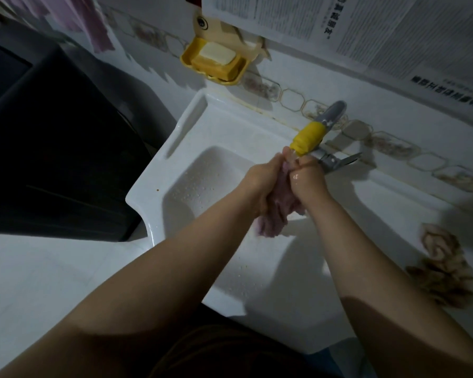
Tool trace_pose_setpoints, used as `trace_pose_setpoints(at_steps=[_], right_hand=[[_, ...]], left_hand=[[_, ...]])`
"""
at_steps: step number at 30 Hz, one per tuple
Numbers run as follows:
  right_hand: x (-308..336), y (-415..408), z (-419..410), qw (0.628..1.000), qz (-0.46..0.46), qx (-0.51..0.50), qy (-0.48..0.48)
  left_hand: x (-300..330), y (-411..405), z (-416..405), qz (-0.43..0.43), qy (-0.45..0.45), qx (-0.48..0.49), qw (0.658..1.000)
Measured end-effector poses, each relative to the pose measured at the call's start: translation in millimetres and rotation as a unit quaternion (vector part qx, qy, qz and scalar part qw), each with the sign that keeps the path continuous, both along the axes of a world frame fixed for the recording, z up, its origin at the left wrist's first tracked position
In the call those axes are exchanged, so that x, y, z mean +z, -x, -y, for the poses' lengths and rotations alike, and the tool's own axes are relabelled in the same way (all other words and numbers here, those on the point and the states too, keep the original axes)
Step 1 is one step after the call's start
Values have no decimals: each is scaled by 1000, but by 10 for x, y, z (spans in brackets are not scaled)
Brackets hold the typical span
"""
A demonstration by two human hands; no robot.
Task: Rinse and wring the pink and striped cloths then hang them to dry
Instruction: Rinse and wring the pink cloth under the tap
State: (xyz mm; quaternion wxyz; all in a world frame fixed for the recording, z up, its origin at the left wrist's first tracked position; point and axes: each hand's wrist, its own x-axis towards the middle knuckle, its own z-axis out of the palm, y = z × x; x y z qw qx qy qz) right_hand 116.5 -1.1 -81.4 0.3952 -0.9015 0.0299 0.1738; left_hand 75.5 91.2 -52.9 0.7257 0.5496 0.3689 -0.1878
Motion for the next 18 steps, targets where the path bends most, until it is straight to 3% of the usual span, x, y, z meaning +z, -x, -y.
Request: trace_pose_setpoints(at_steps=[3, 6, 7, 9, 10, 11, 13, 15, 18], right_hand=[[15, -87, 119, 997, -40, 49, -34], [35, -210, 332, 990, -88, 99, -56], [43, -223, 393, 987, -97, 121, -45], [76, -186, 443, 978, -112, 170, -32], [85, -158, 448, 974, -117, 189, -43], [109, -122, 442, 969, -131, 194, -75], [106, -59, 473, 952, -182, 211, -125], [72, 6, 556, 941, -198, 256, -99], [-32, 123, 695, 946, -160, 283, -14]], left_hand=[[-14, -41, -279, 96, -157, -128, 974], [7, -113, -575, 129, -235, -283, 921], [5, -138, -637, 135, -284, -378, 871], [-35, -170, -698, 150, -392, -527, 739], [-37, -168, -706, 151, -428, -563, 691], [-44, -169, -706, 146, -446, -578, 668], [-65, -179, -745, 135, -461, -582, 656], [-27, -192, -843, 126, -447, -578, 671], [91, -147, -1043, 130, -339, -516, 775]])
